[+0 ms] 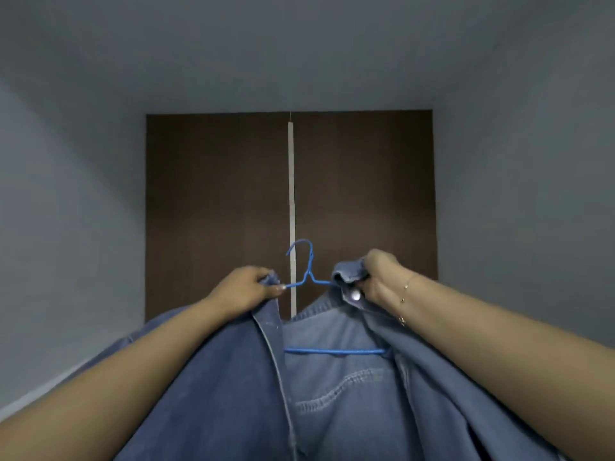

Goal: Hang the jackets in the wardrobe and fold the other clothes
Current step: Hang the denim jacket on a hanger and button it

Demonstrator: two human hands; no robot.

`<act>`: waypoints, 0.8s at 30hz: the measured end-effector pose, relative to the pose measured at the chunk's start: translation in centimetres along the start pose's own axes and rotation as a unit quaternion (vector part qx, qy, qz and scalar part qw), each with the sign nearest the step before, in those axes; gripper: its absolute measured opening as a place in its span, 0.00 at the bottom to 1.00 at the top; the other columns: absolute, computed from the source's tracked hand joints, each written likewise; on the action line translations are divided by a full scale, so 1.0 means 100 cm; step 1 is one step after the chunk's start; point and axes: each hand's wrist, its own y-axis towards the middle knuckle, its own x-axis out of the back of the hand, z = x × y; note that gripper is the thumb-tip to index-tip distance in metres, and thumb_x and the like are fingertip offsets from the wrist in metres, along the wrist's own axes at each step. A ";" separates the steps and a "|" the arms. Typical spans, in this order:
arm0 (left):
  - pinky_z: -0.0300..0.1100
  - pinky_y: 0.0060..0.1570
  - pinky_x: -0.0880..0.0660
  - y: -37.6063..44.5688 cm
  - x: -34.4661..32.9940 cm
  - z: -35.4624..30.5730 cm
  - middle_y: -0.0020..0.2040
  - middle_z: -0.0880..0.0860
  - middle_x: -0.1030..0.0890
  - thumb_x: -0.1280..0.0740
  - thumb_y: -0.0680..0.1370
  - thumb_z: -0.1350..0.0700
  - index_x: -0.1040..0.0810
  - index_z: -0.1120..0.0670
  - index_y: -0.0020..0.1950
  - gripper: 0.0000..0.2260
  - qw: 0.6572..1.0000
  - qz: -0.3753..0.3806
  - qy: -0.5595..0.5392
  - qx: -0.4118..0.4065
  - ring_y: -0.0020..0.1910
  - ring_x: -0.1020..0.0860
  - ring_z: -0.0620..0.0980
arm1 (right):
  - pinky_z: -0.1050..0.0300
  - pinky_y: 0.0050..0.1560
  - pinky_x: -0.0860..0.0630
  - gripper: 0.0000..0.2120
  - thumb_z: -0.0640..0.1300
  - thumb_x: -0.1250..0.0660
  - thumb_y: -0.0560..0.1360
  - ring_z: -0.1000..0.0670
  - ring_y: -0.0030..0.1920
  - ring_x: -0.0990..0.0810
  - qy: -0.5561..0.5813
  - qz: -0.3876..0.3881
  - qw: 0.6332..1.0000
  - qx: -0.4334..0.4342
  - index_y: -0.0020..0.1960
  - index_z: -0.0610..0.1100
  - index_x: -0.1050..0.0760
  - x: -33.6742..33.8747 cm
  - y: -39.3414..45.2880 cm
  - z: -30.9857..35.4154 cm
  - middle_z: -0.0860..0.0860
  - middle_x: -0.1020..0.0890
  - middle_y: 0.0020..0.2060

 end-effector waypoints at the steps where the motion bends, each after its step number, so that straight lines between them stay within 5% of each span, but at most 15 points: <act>1: 0.36 0.41 0.32 -0.002 -0.021 0.013 0.38 0.52 0.22 0.29 0.77 0.51 0.24 0.49 0.37 0.10 1.000 0.026 -0.003 0.016 0.41 0.27 0.46 | 0.58 0.26 0.33 0.17 0.32 0.54 0.81 0.48 0.27 0.30 -0.021 0.013 0.999 -0.043 0.35 0.37 0.37 0.007 0.010 -0.018 0.39 0.29 0.30; 4: 0.37 0.40 0.34 -0.016 -0.067 0.040 0.41 0.52 0.20 0.28 0.76 0.52 0.22 0.53 0.41 0.07 0.996 0.075 0.027 0.035 0.45 0.24 0.50 | 0.60 0.24 0.35 0.14 0.36 0.51 0.80 0.48 0.31 0.30 -0.143 0.096 0.978 -0.120 0.41 0.40 0.31 0.028 0.023 -0.074 0.44 0.27 0.33; 9: 0.39 0.35 0.34 -0.019 -0.066 0.039 0.38 0.54 0.20 0.25 0.73 0.50 0.18 0.60 0.44 0.12 0.997 0.014 0.061 0.051 0.37 0.24 0.49 | 0.60 0.32 0.31 0.12 0.37 0.44 0.78 0.48 0.31 0.28 -0.304 0.179 0.932 -0.084 0.37 0.41 0.28 0.034 0.016 -0.072 0.45 0.25 0.31; 11: 0.37 0.31 0.36 -0.023 -0.062 0.038 0.33 0.49 0.24 0.26 0.73 0.48 0.19 0.57 0.42 0.12 0.994 0.019 0.097 0.052 0.35 0.26 0.47 | 0.58 0.36 0.30 0.10 0.38 0.38 0.76 0.47 0.34 0.27 -0.524 0.197 0.828 0.018 0.36 0.40 0.26 0.041 0.015 -0.068 0.44 0.25 0.33; 13: 0.40 0.33 0.36 -0.025 -0.058 0.035 0.32 0.46 0.27 0.25 0.72 0.46 0.24 0.53 0.37 0.13 0.989 0.014 0.133 0.057 0.34 0.27 0.46 | 0.56 0.38 0.28 0.09 0.41 0.35 0.74 0.45 0.38 0.23 -0.720 0.200 0.648 0.148 0.36 0.39 0.24 0.049 0.015 -0.065 0.44 0.23 0.34; 15: 0.41 0.35 0.33 -0.024 -0.052 0.031 0.33 0.48 0.24 0.24 0.70 0.45 0.26 0.54 0.33 0.17 0.986 -0.004 0.150 0.071 0.37 0.24 0.48 | 0.55 0.40 0.26 0.08 0.45 0.33 0.73 0.45 0.41 0.21 -0.765 0.193 0.578 0.208 0.37 0.43 0.24 0.051 0.012 -0.061 0.47 0.22 0.35; 20: 0.42 0.37 0.27 -0.024 -0.036 0.018 0.28 0.51 0.23 0.21 0.68 0.48 0.23 0.58 0.29 0.18 0.989 0.033 0.066 0.131 0.32 0.24 0.50 | 0.64 0.24 0.30 0.13 0.52 0.32 0.73 0.55 0.22 0.27 -0.733 0.264 0.624 0.063 0.33 0.46 0.23 0.052 0.011 -0.052 0.55 0.24 0.21; 24: 0.40 0.33 0.36 -0.031 -0.039 -0.004 0.26 0.46 0.29 0.22 0.69 0.50 0.27 0.54 0.29 0.17 0.994 0.059 0.055 0.072 0.29 0.31 0.44 | 0.63 0.25 0.27 0.13 0.51 0.28 0.74 0.55 0.23 0.27 -0.705 0.314 0.636 0.031 0.37 0.42 0.23 0.055 0.009 -0.058 0.54 0.23 0.24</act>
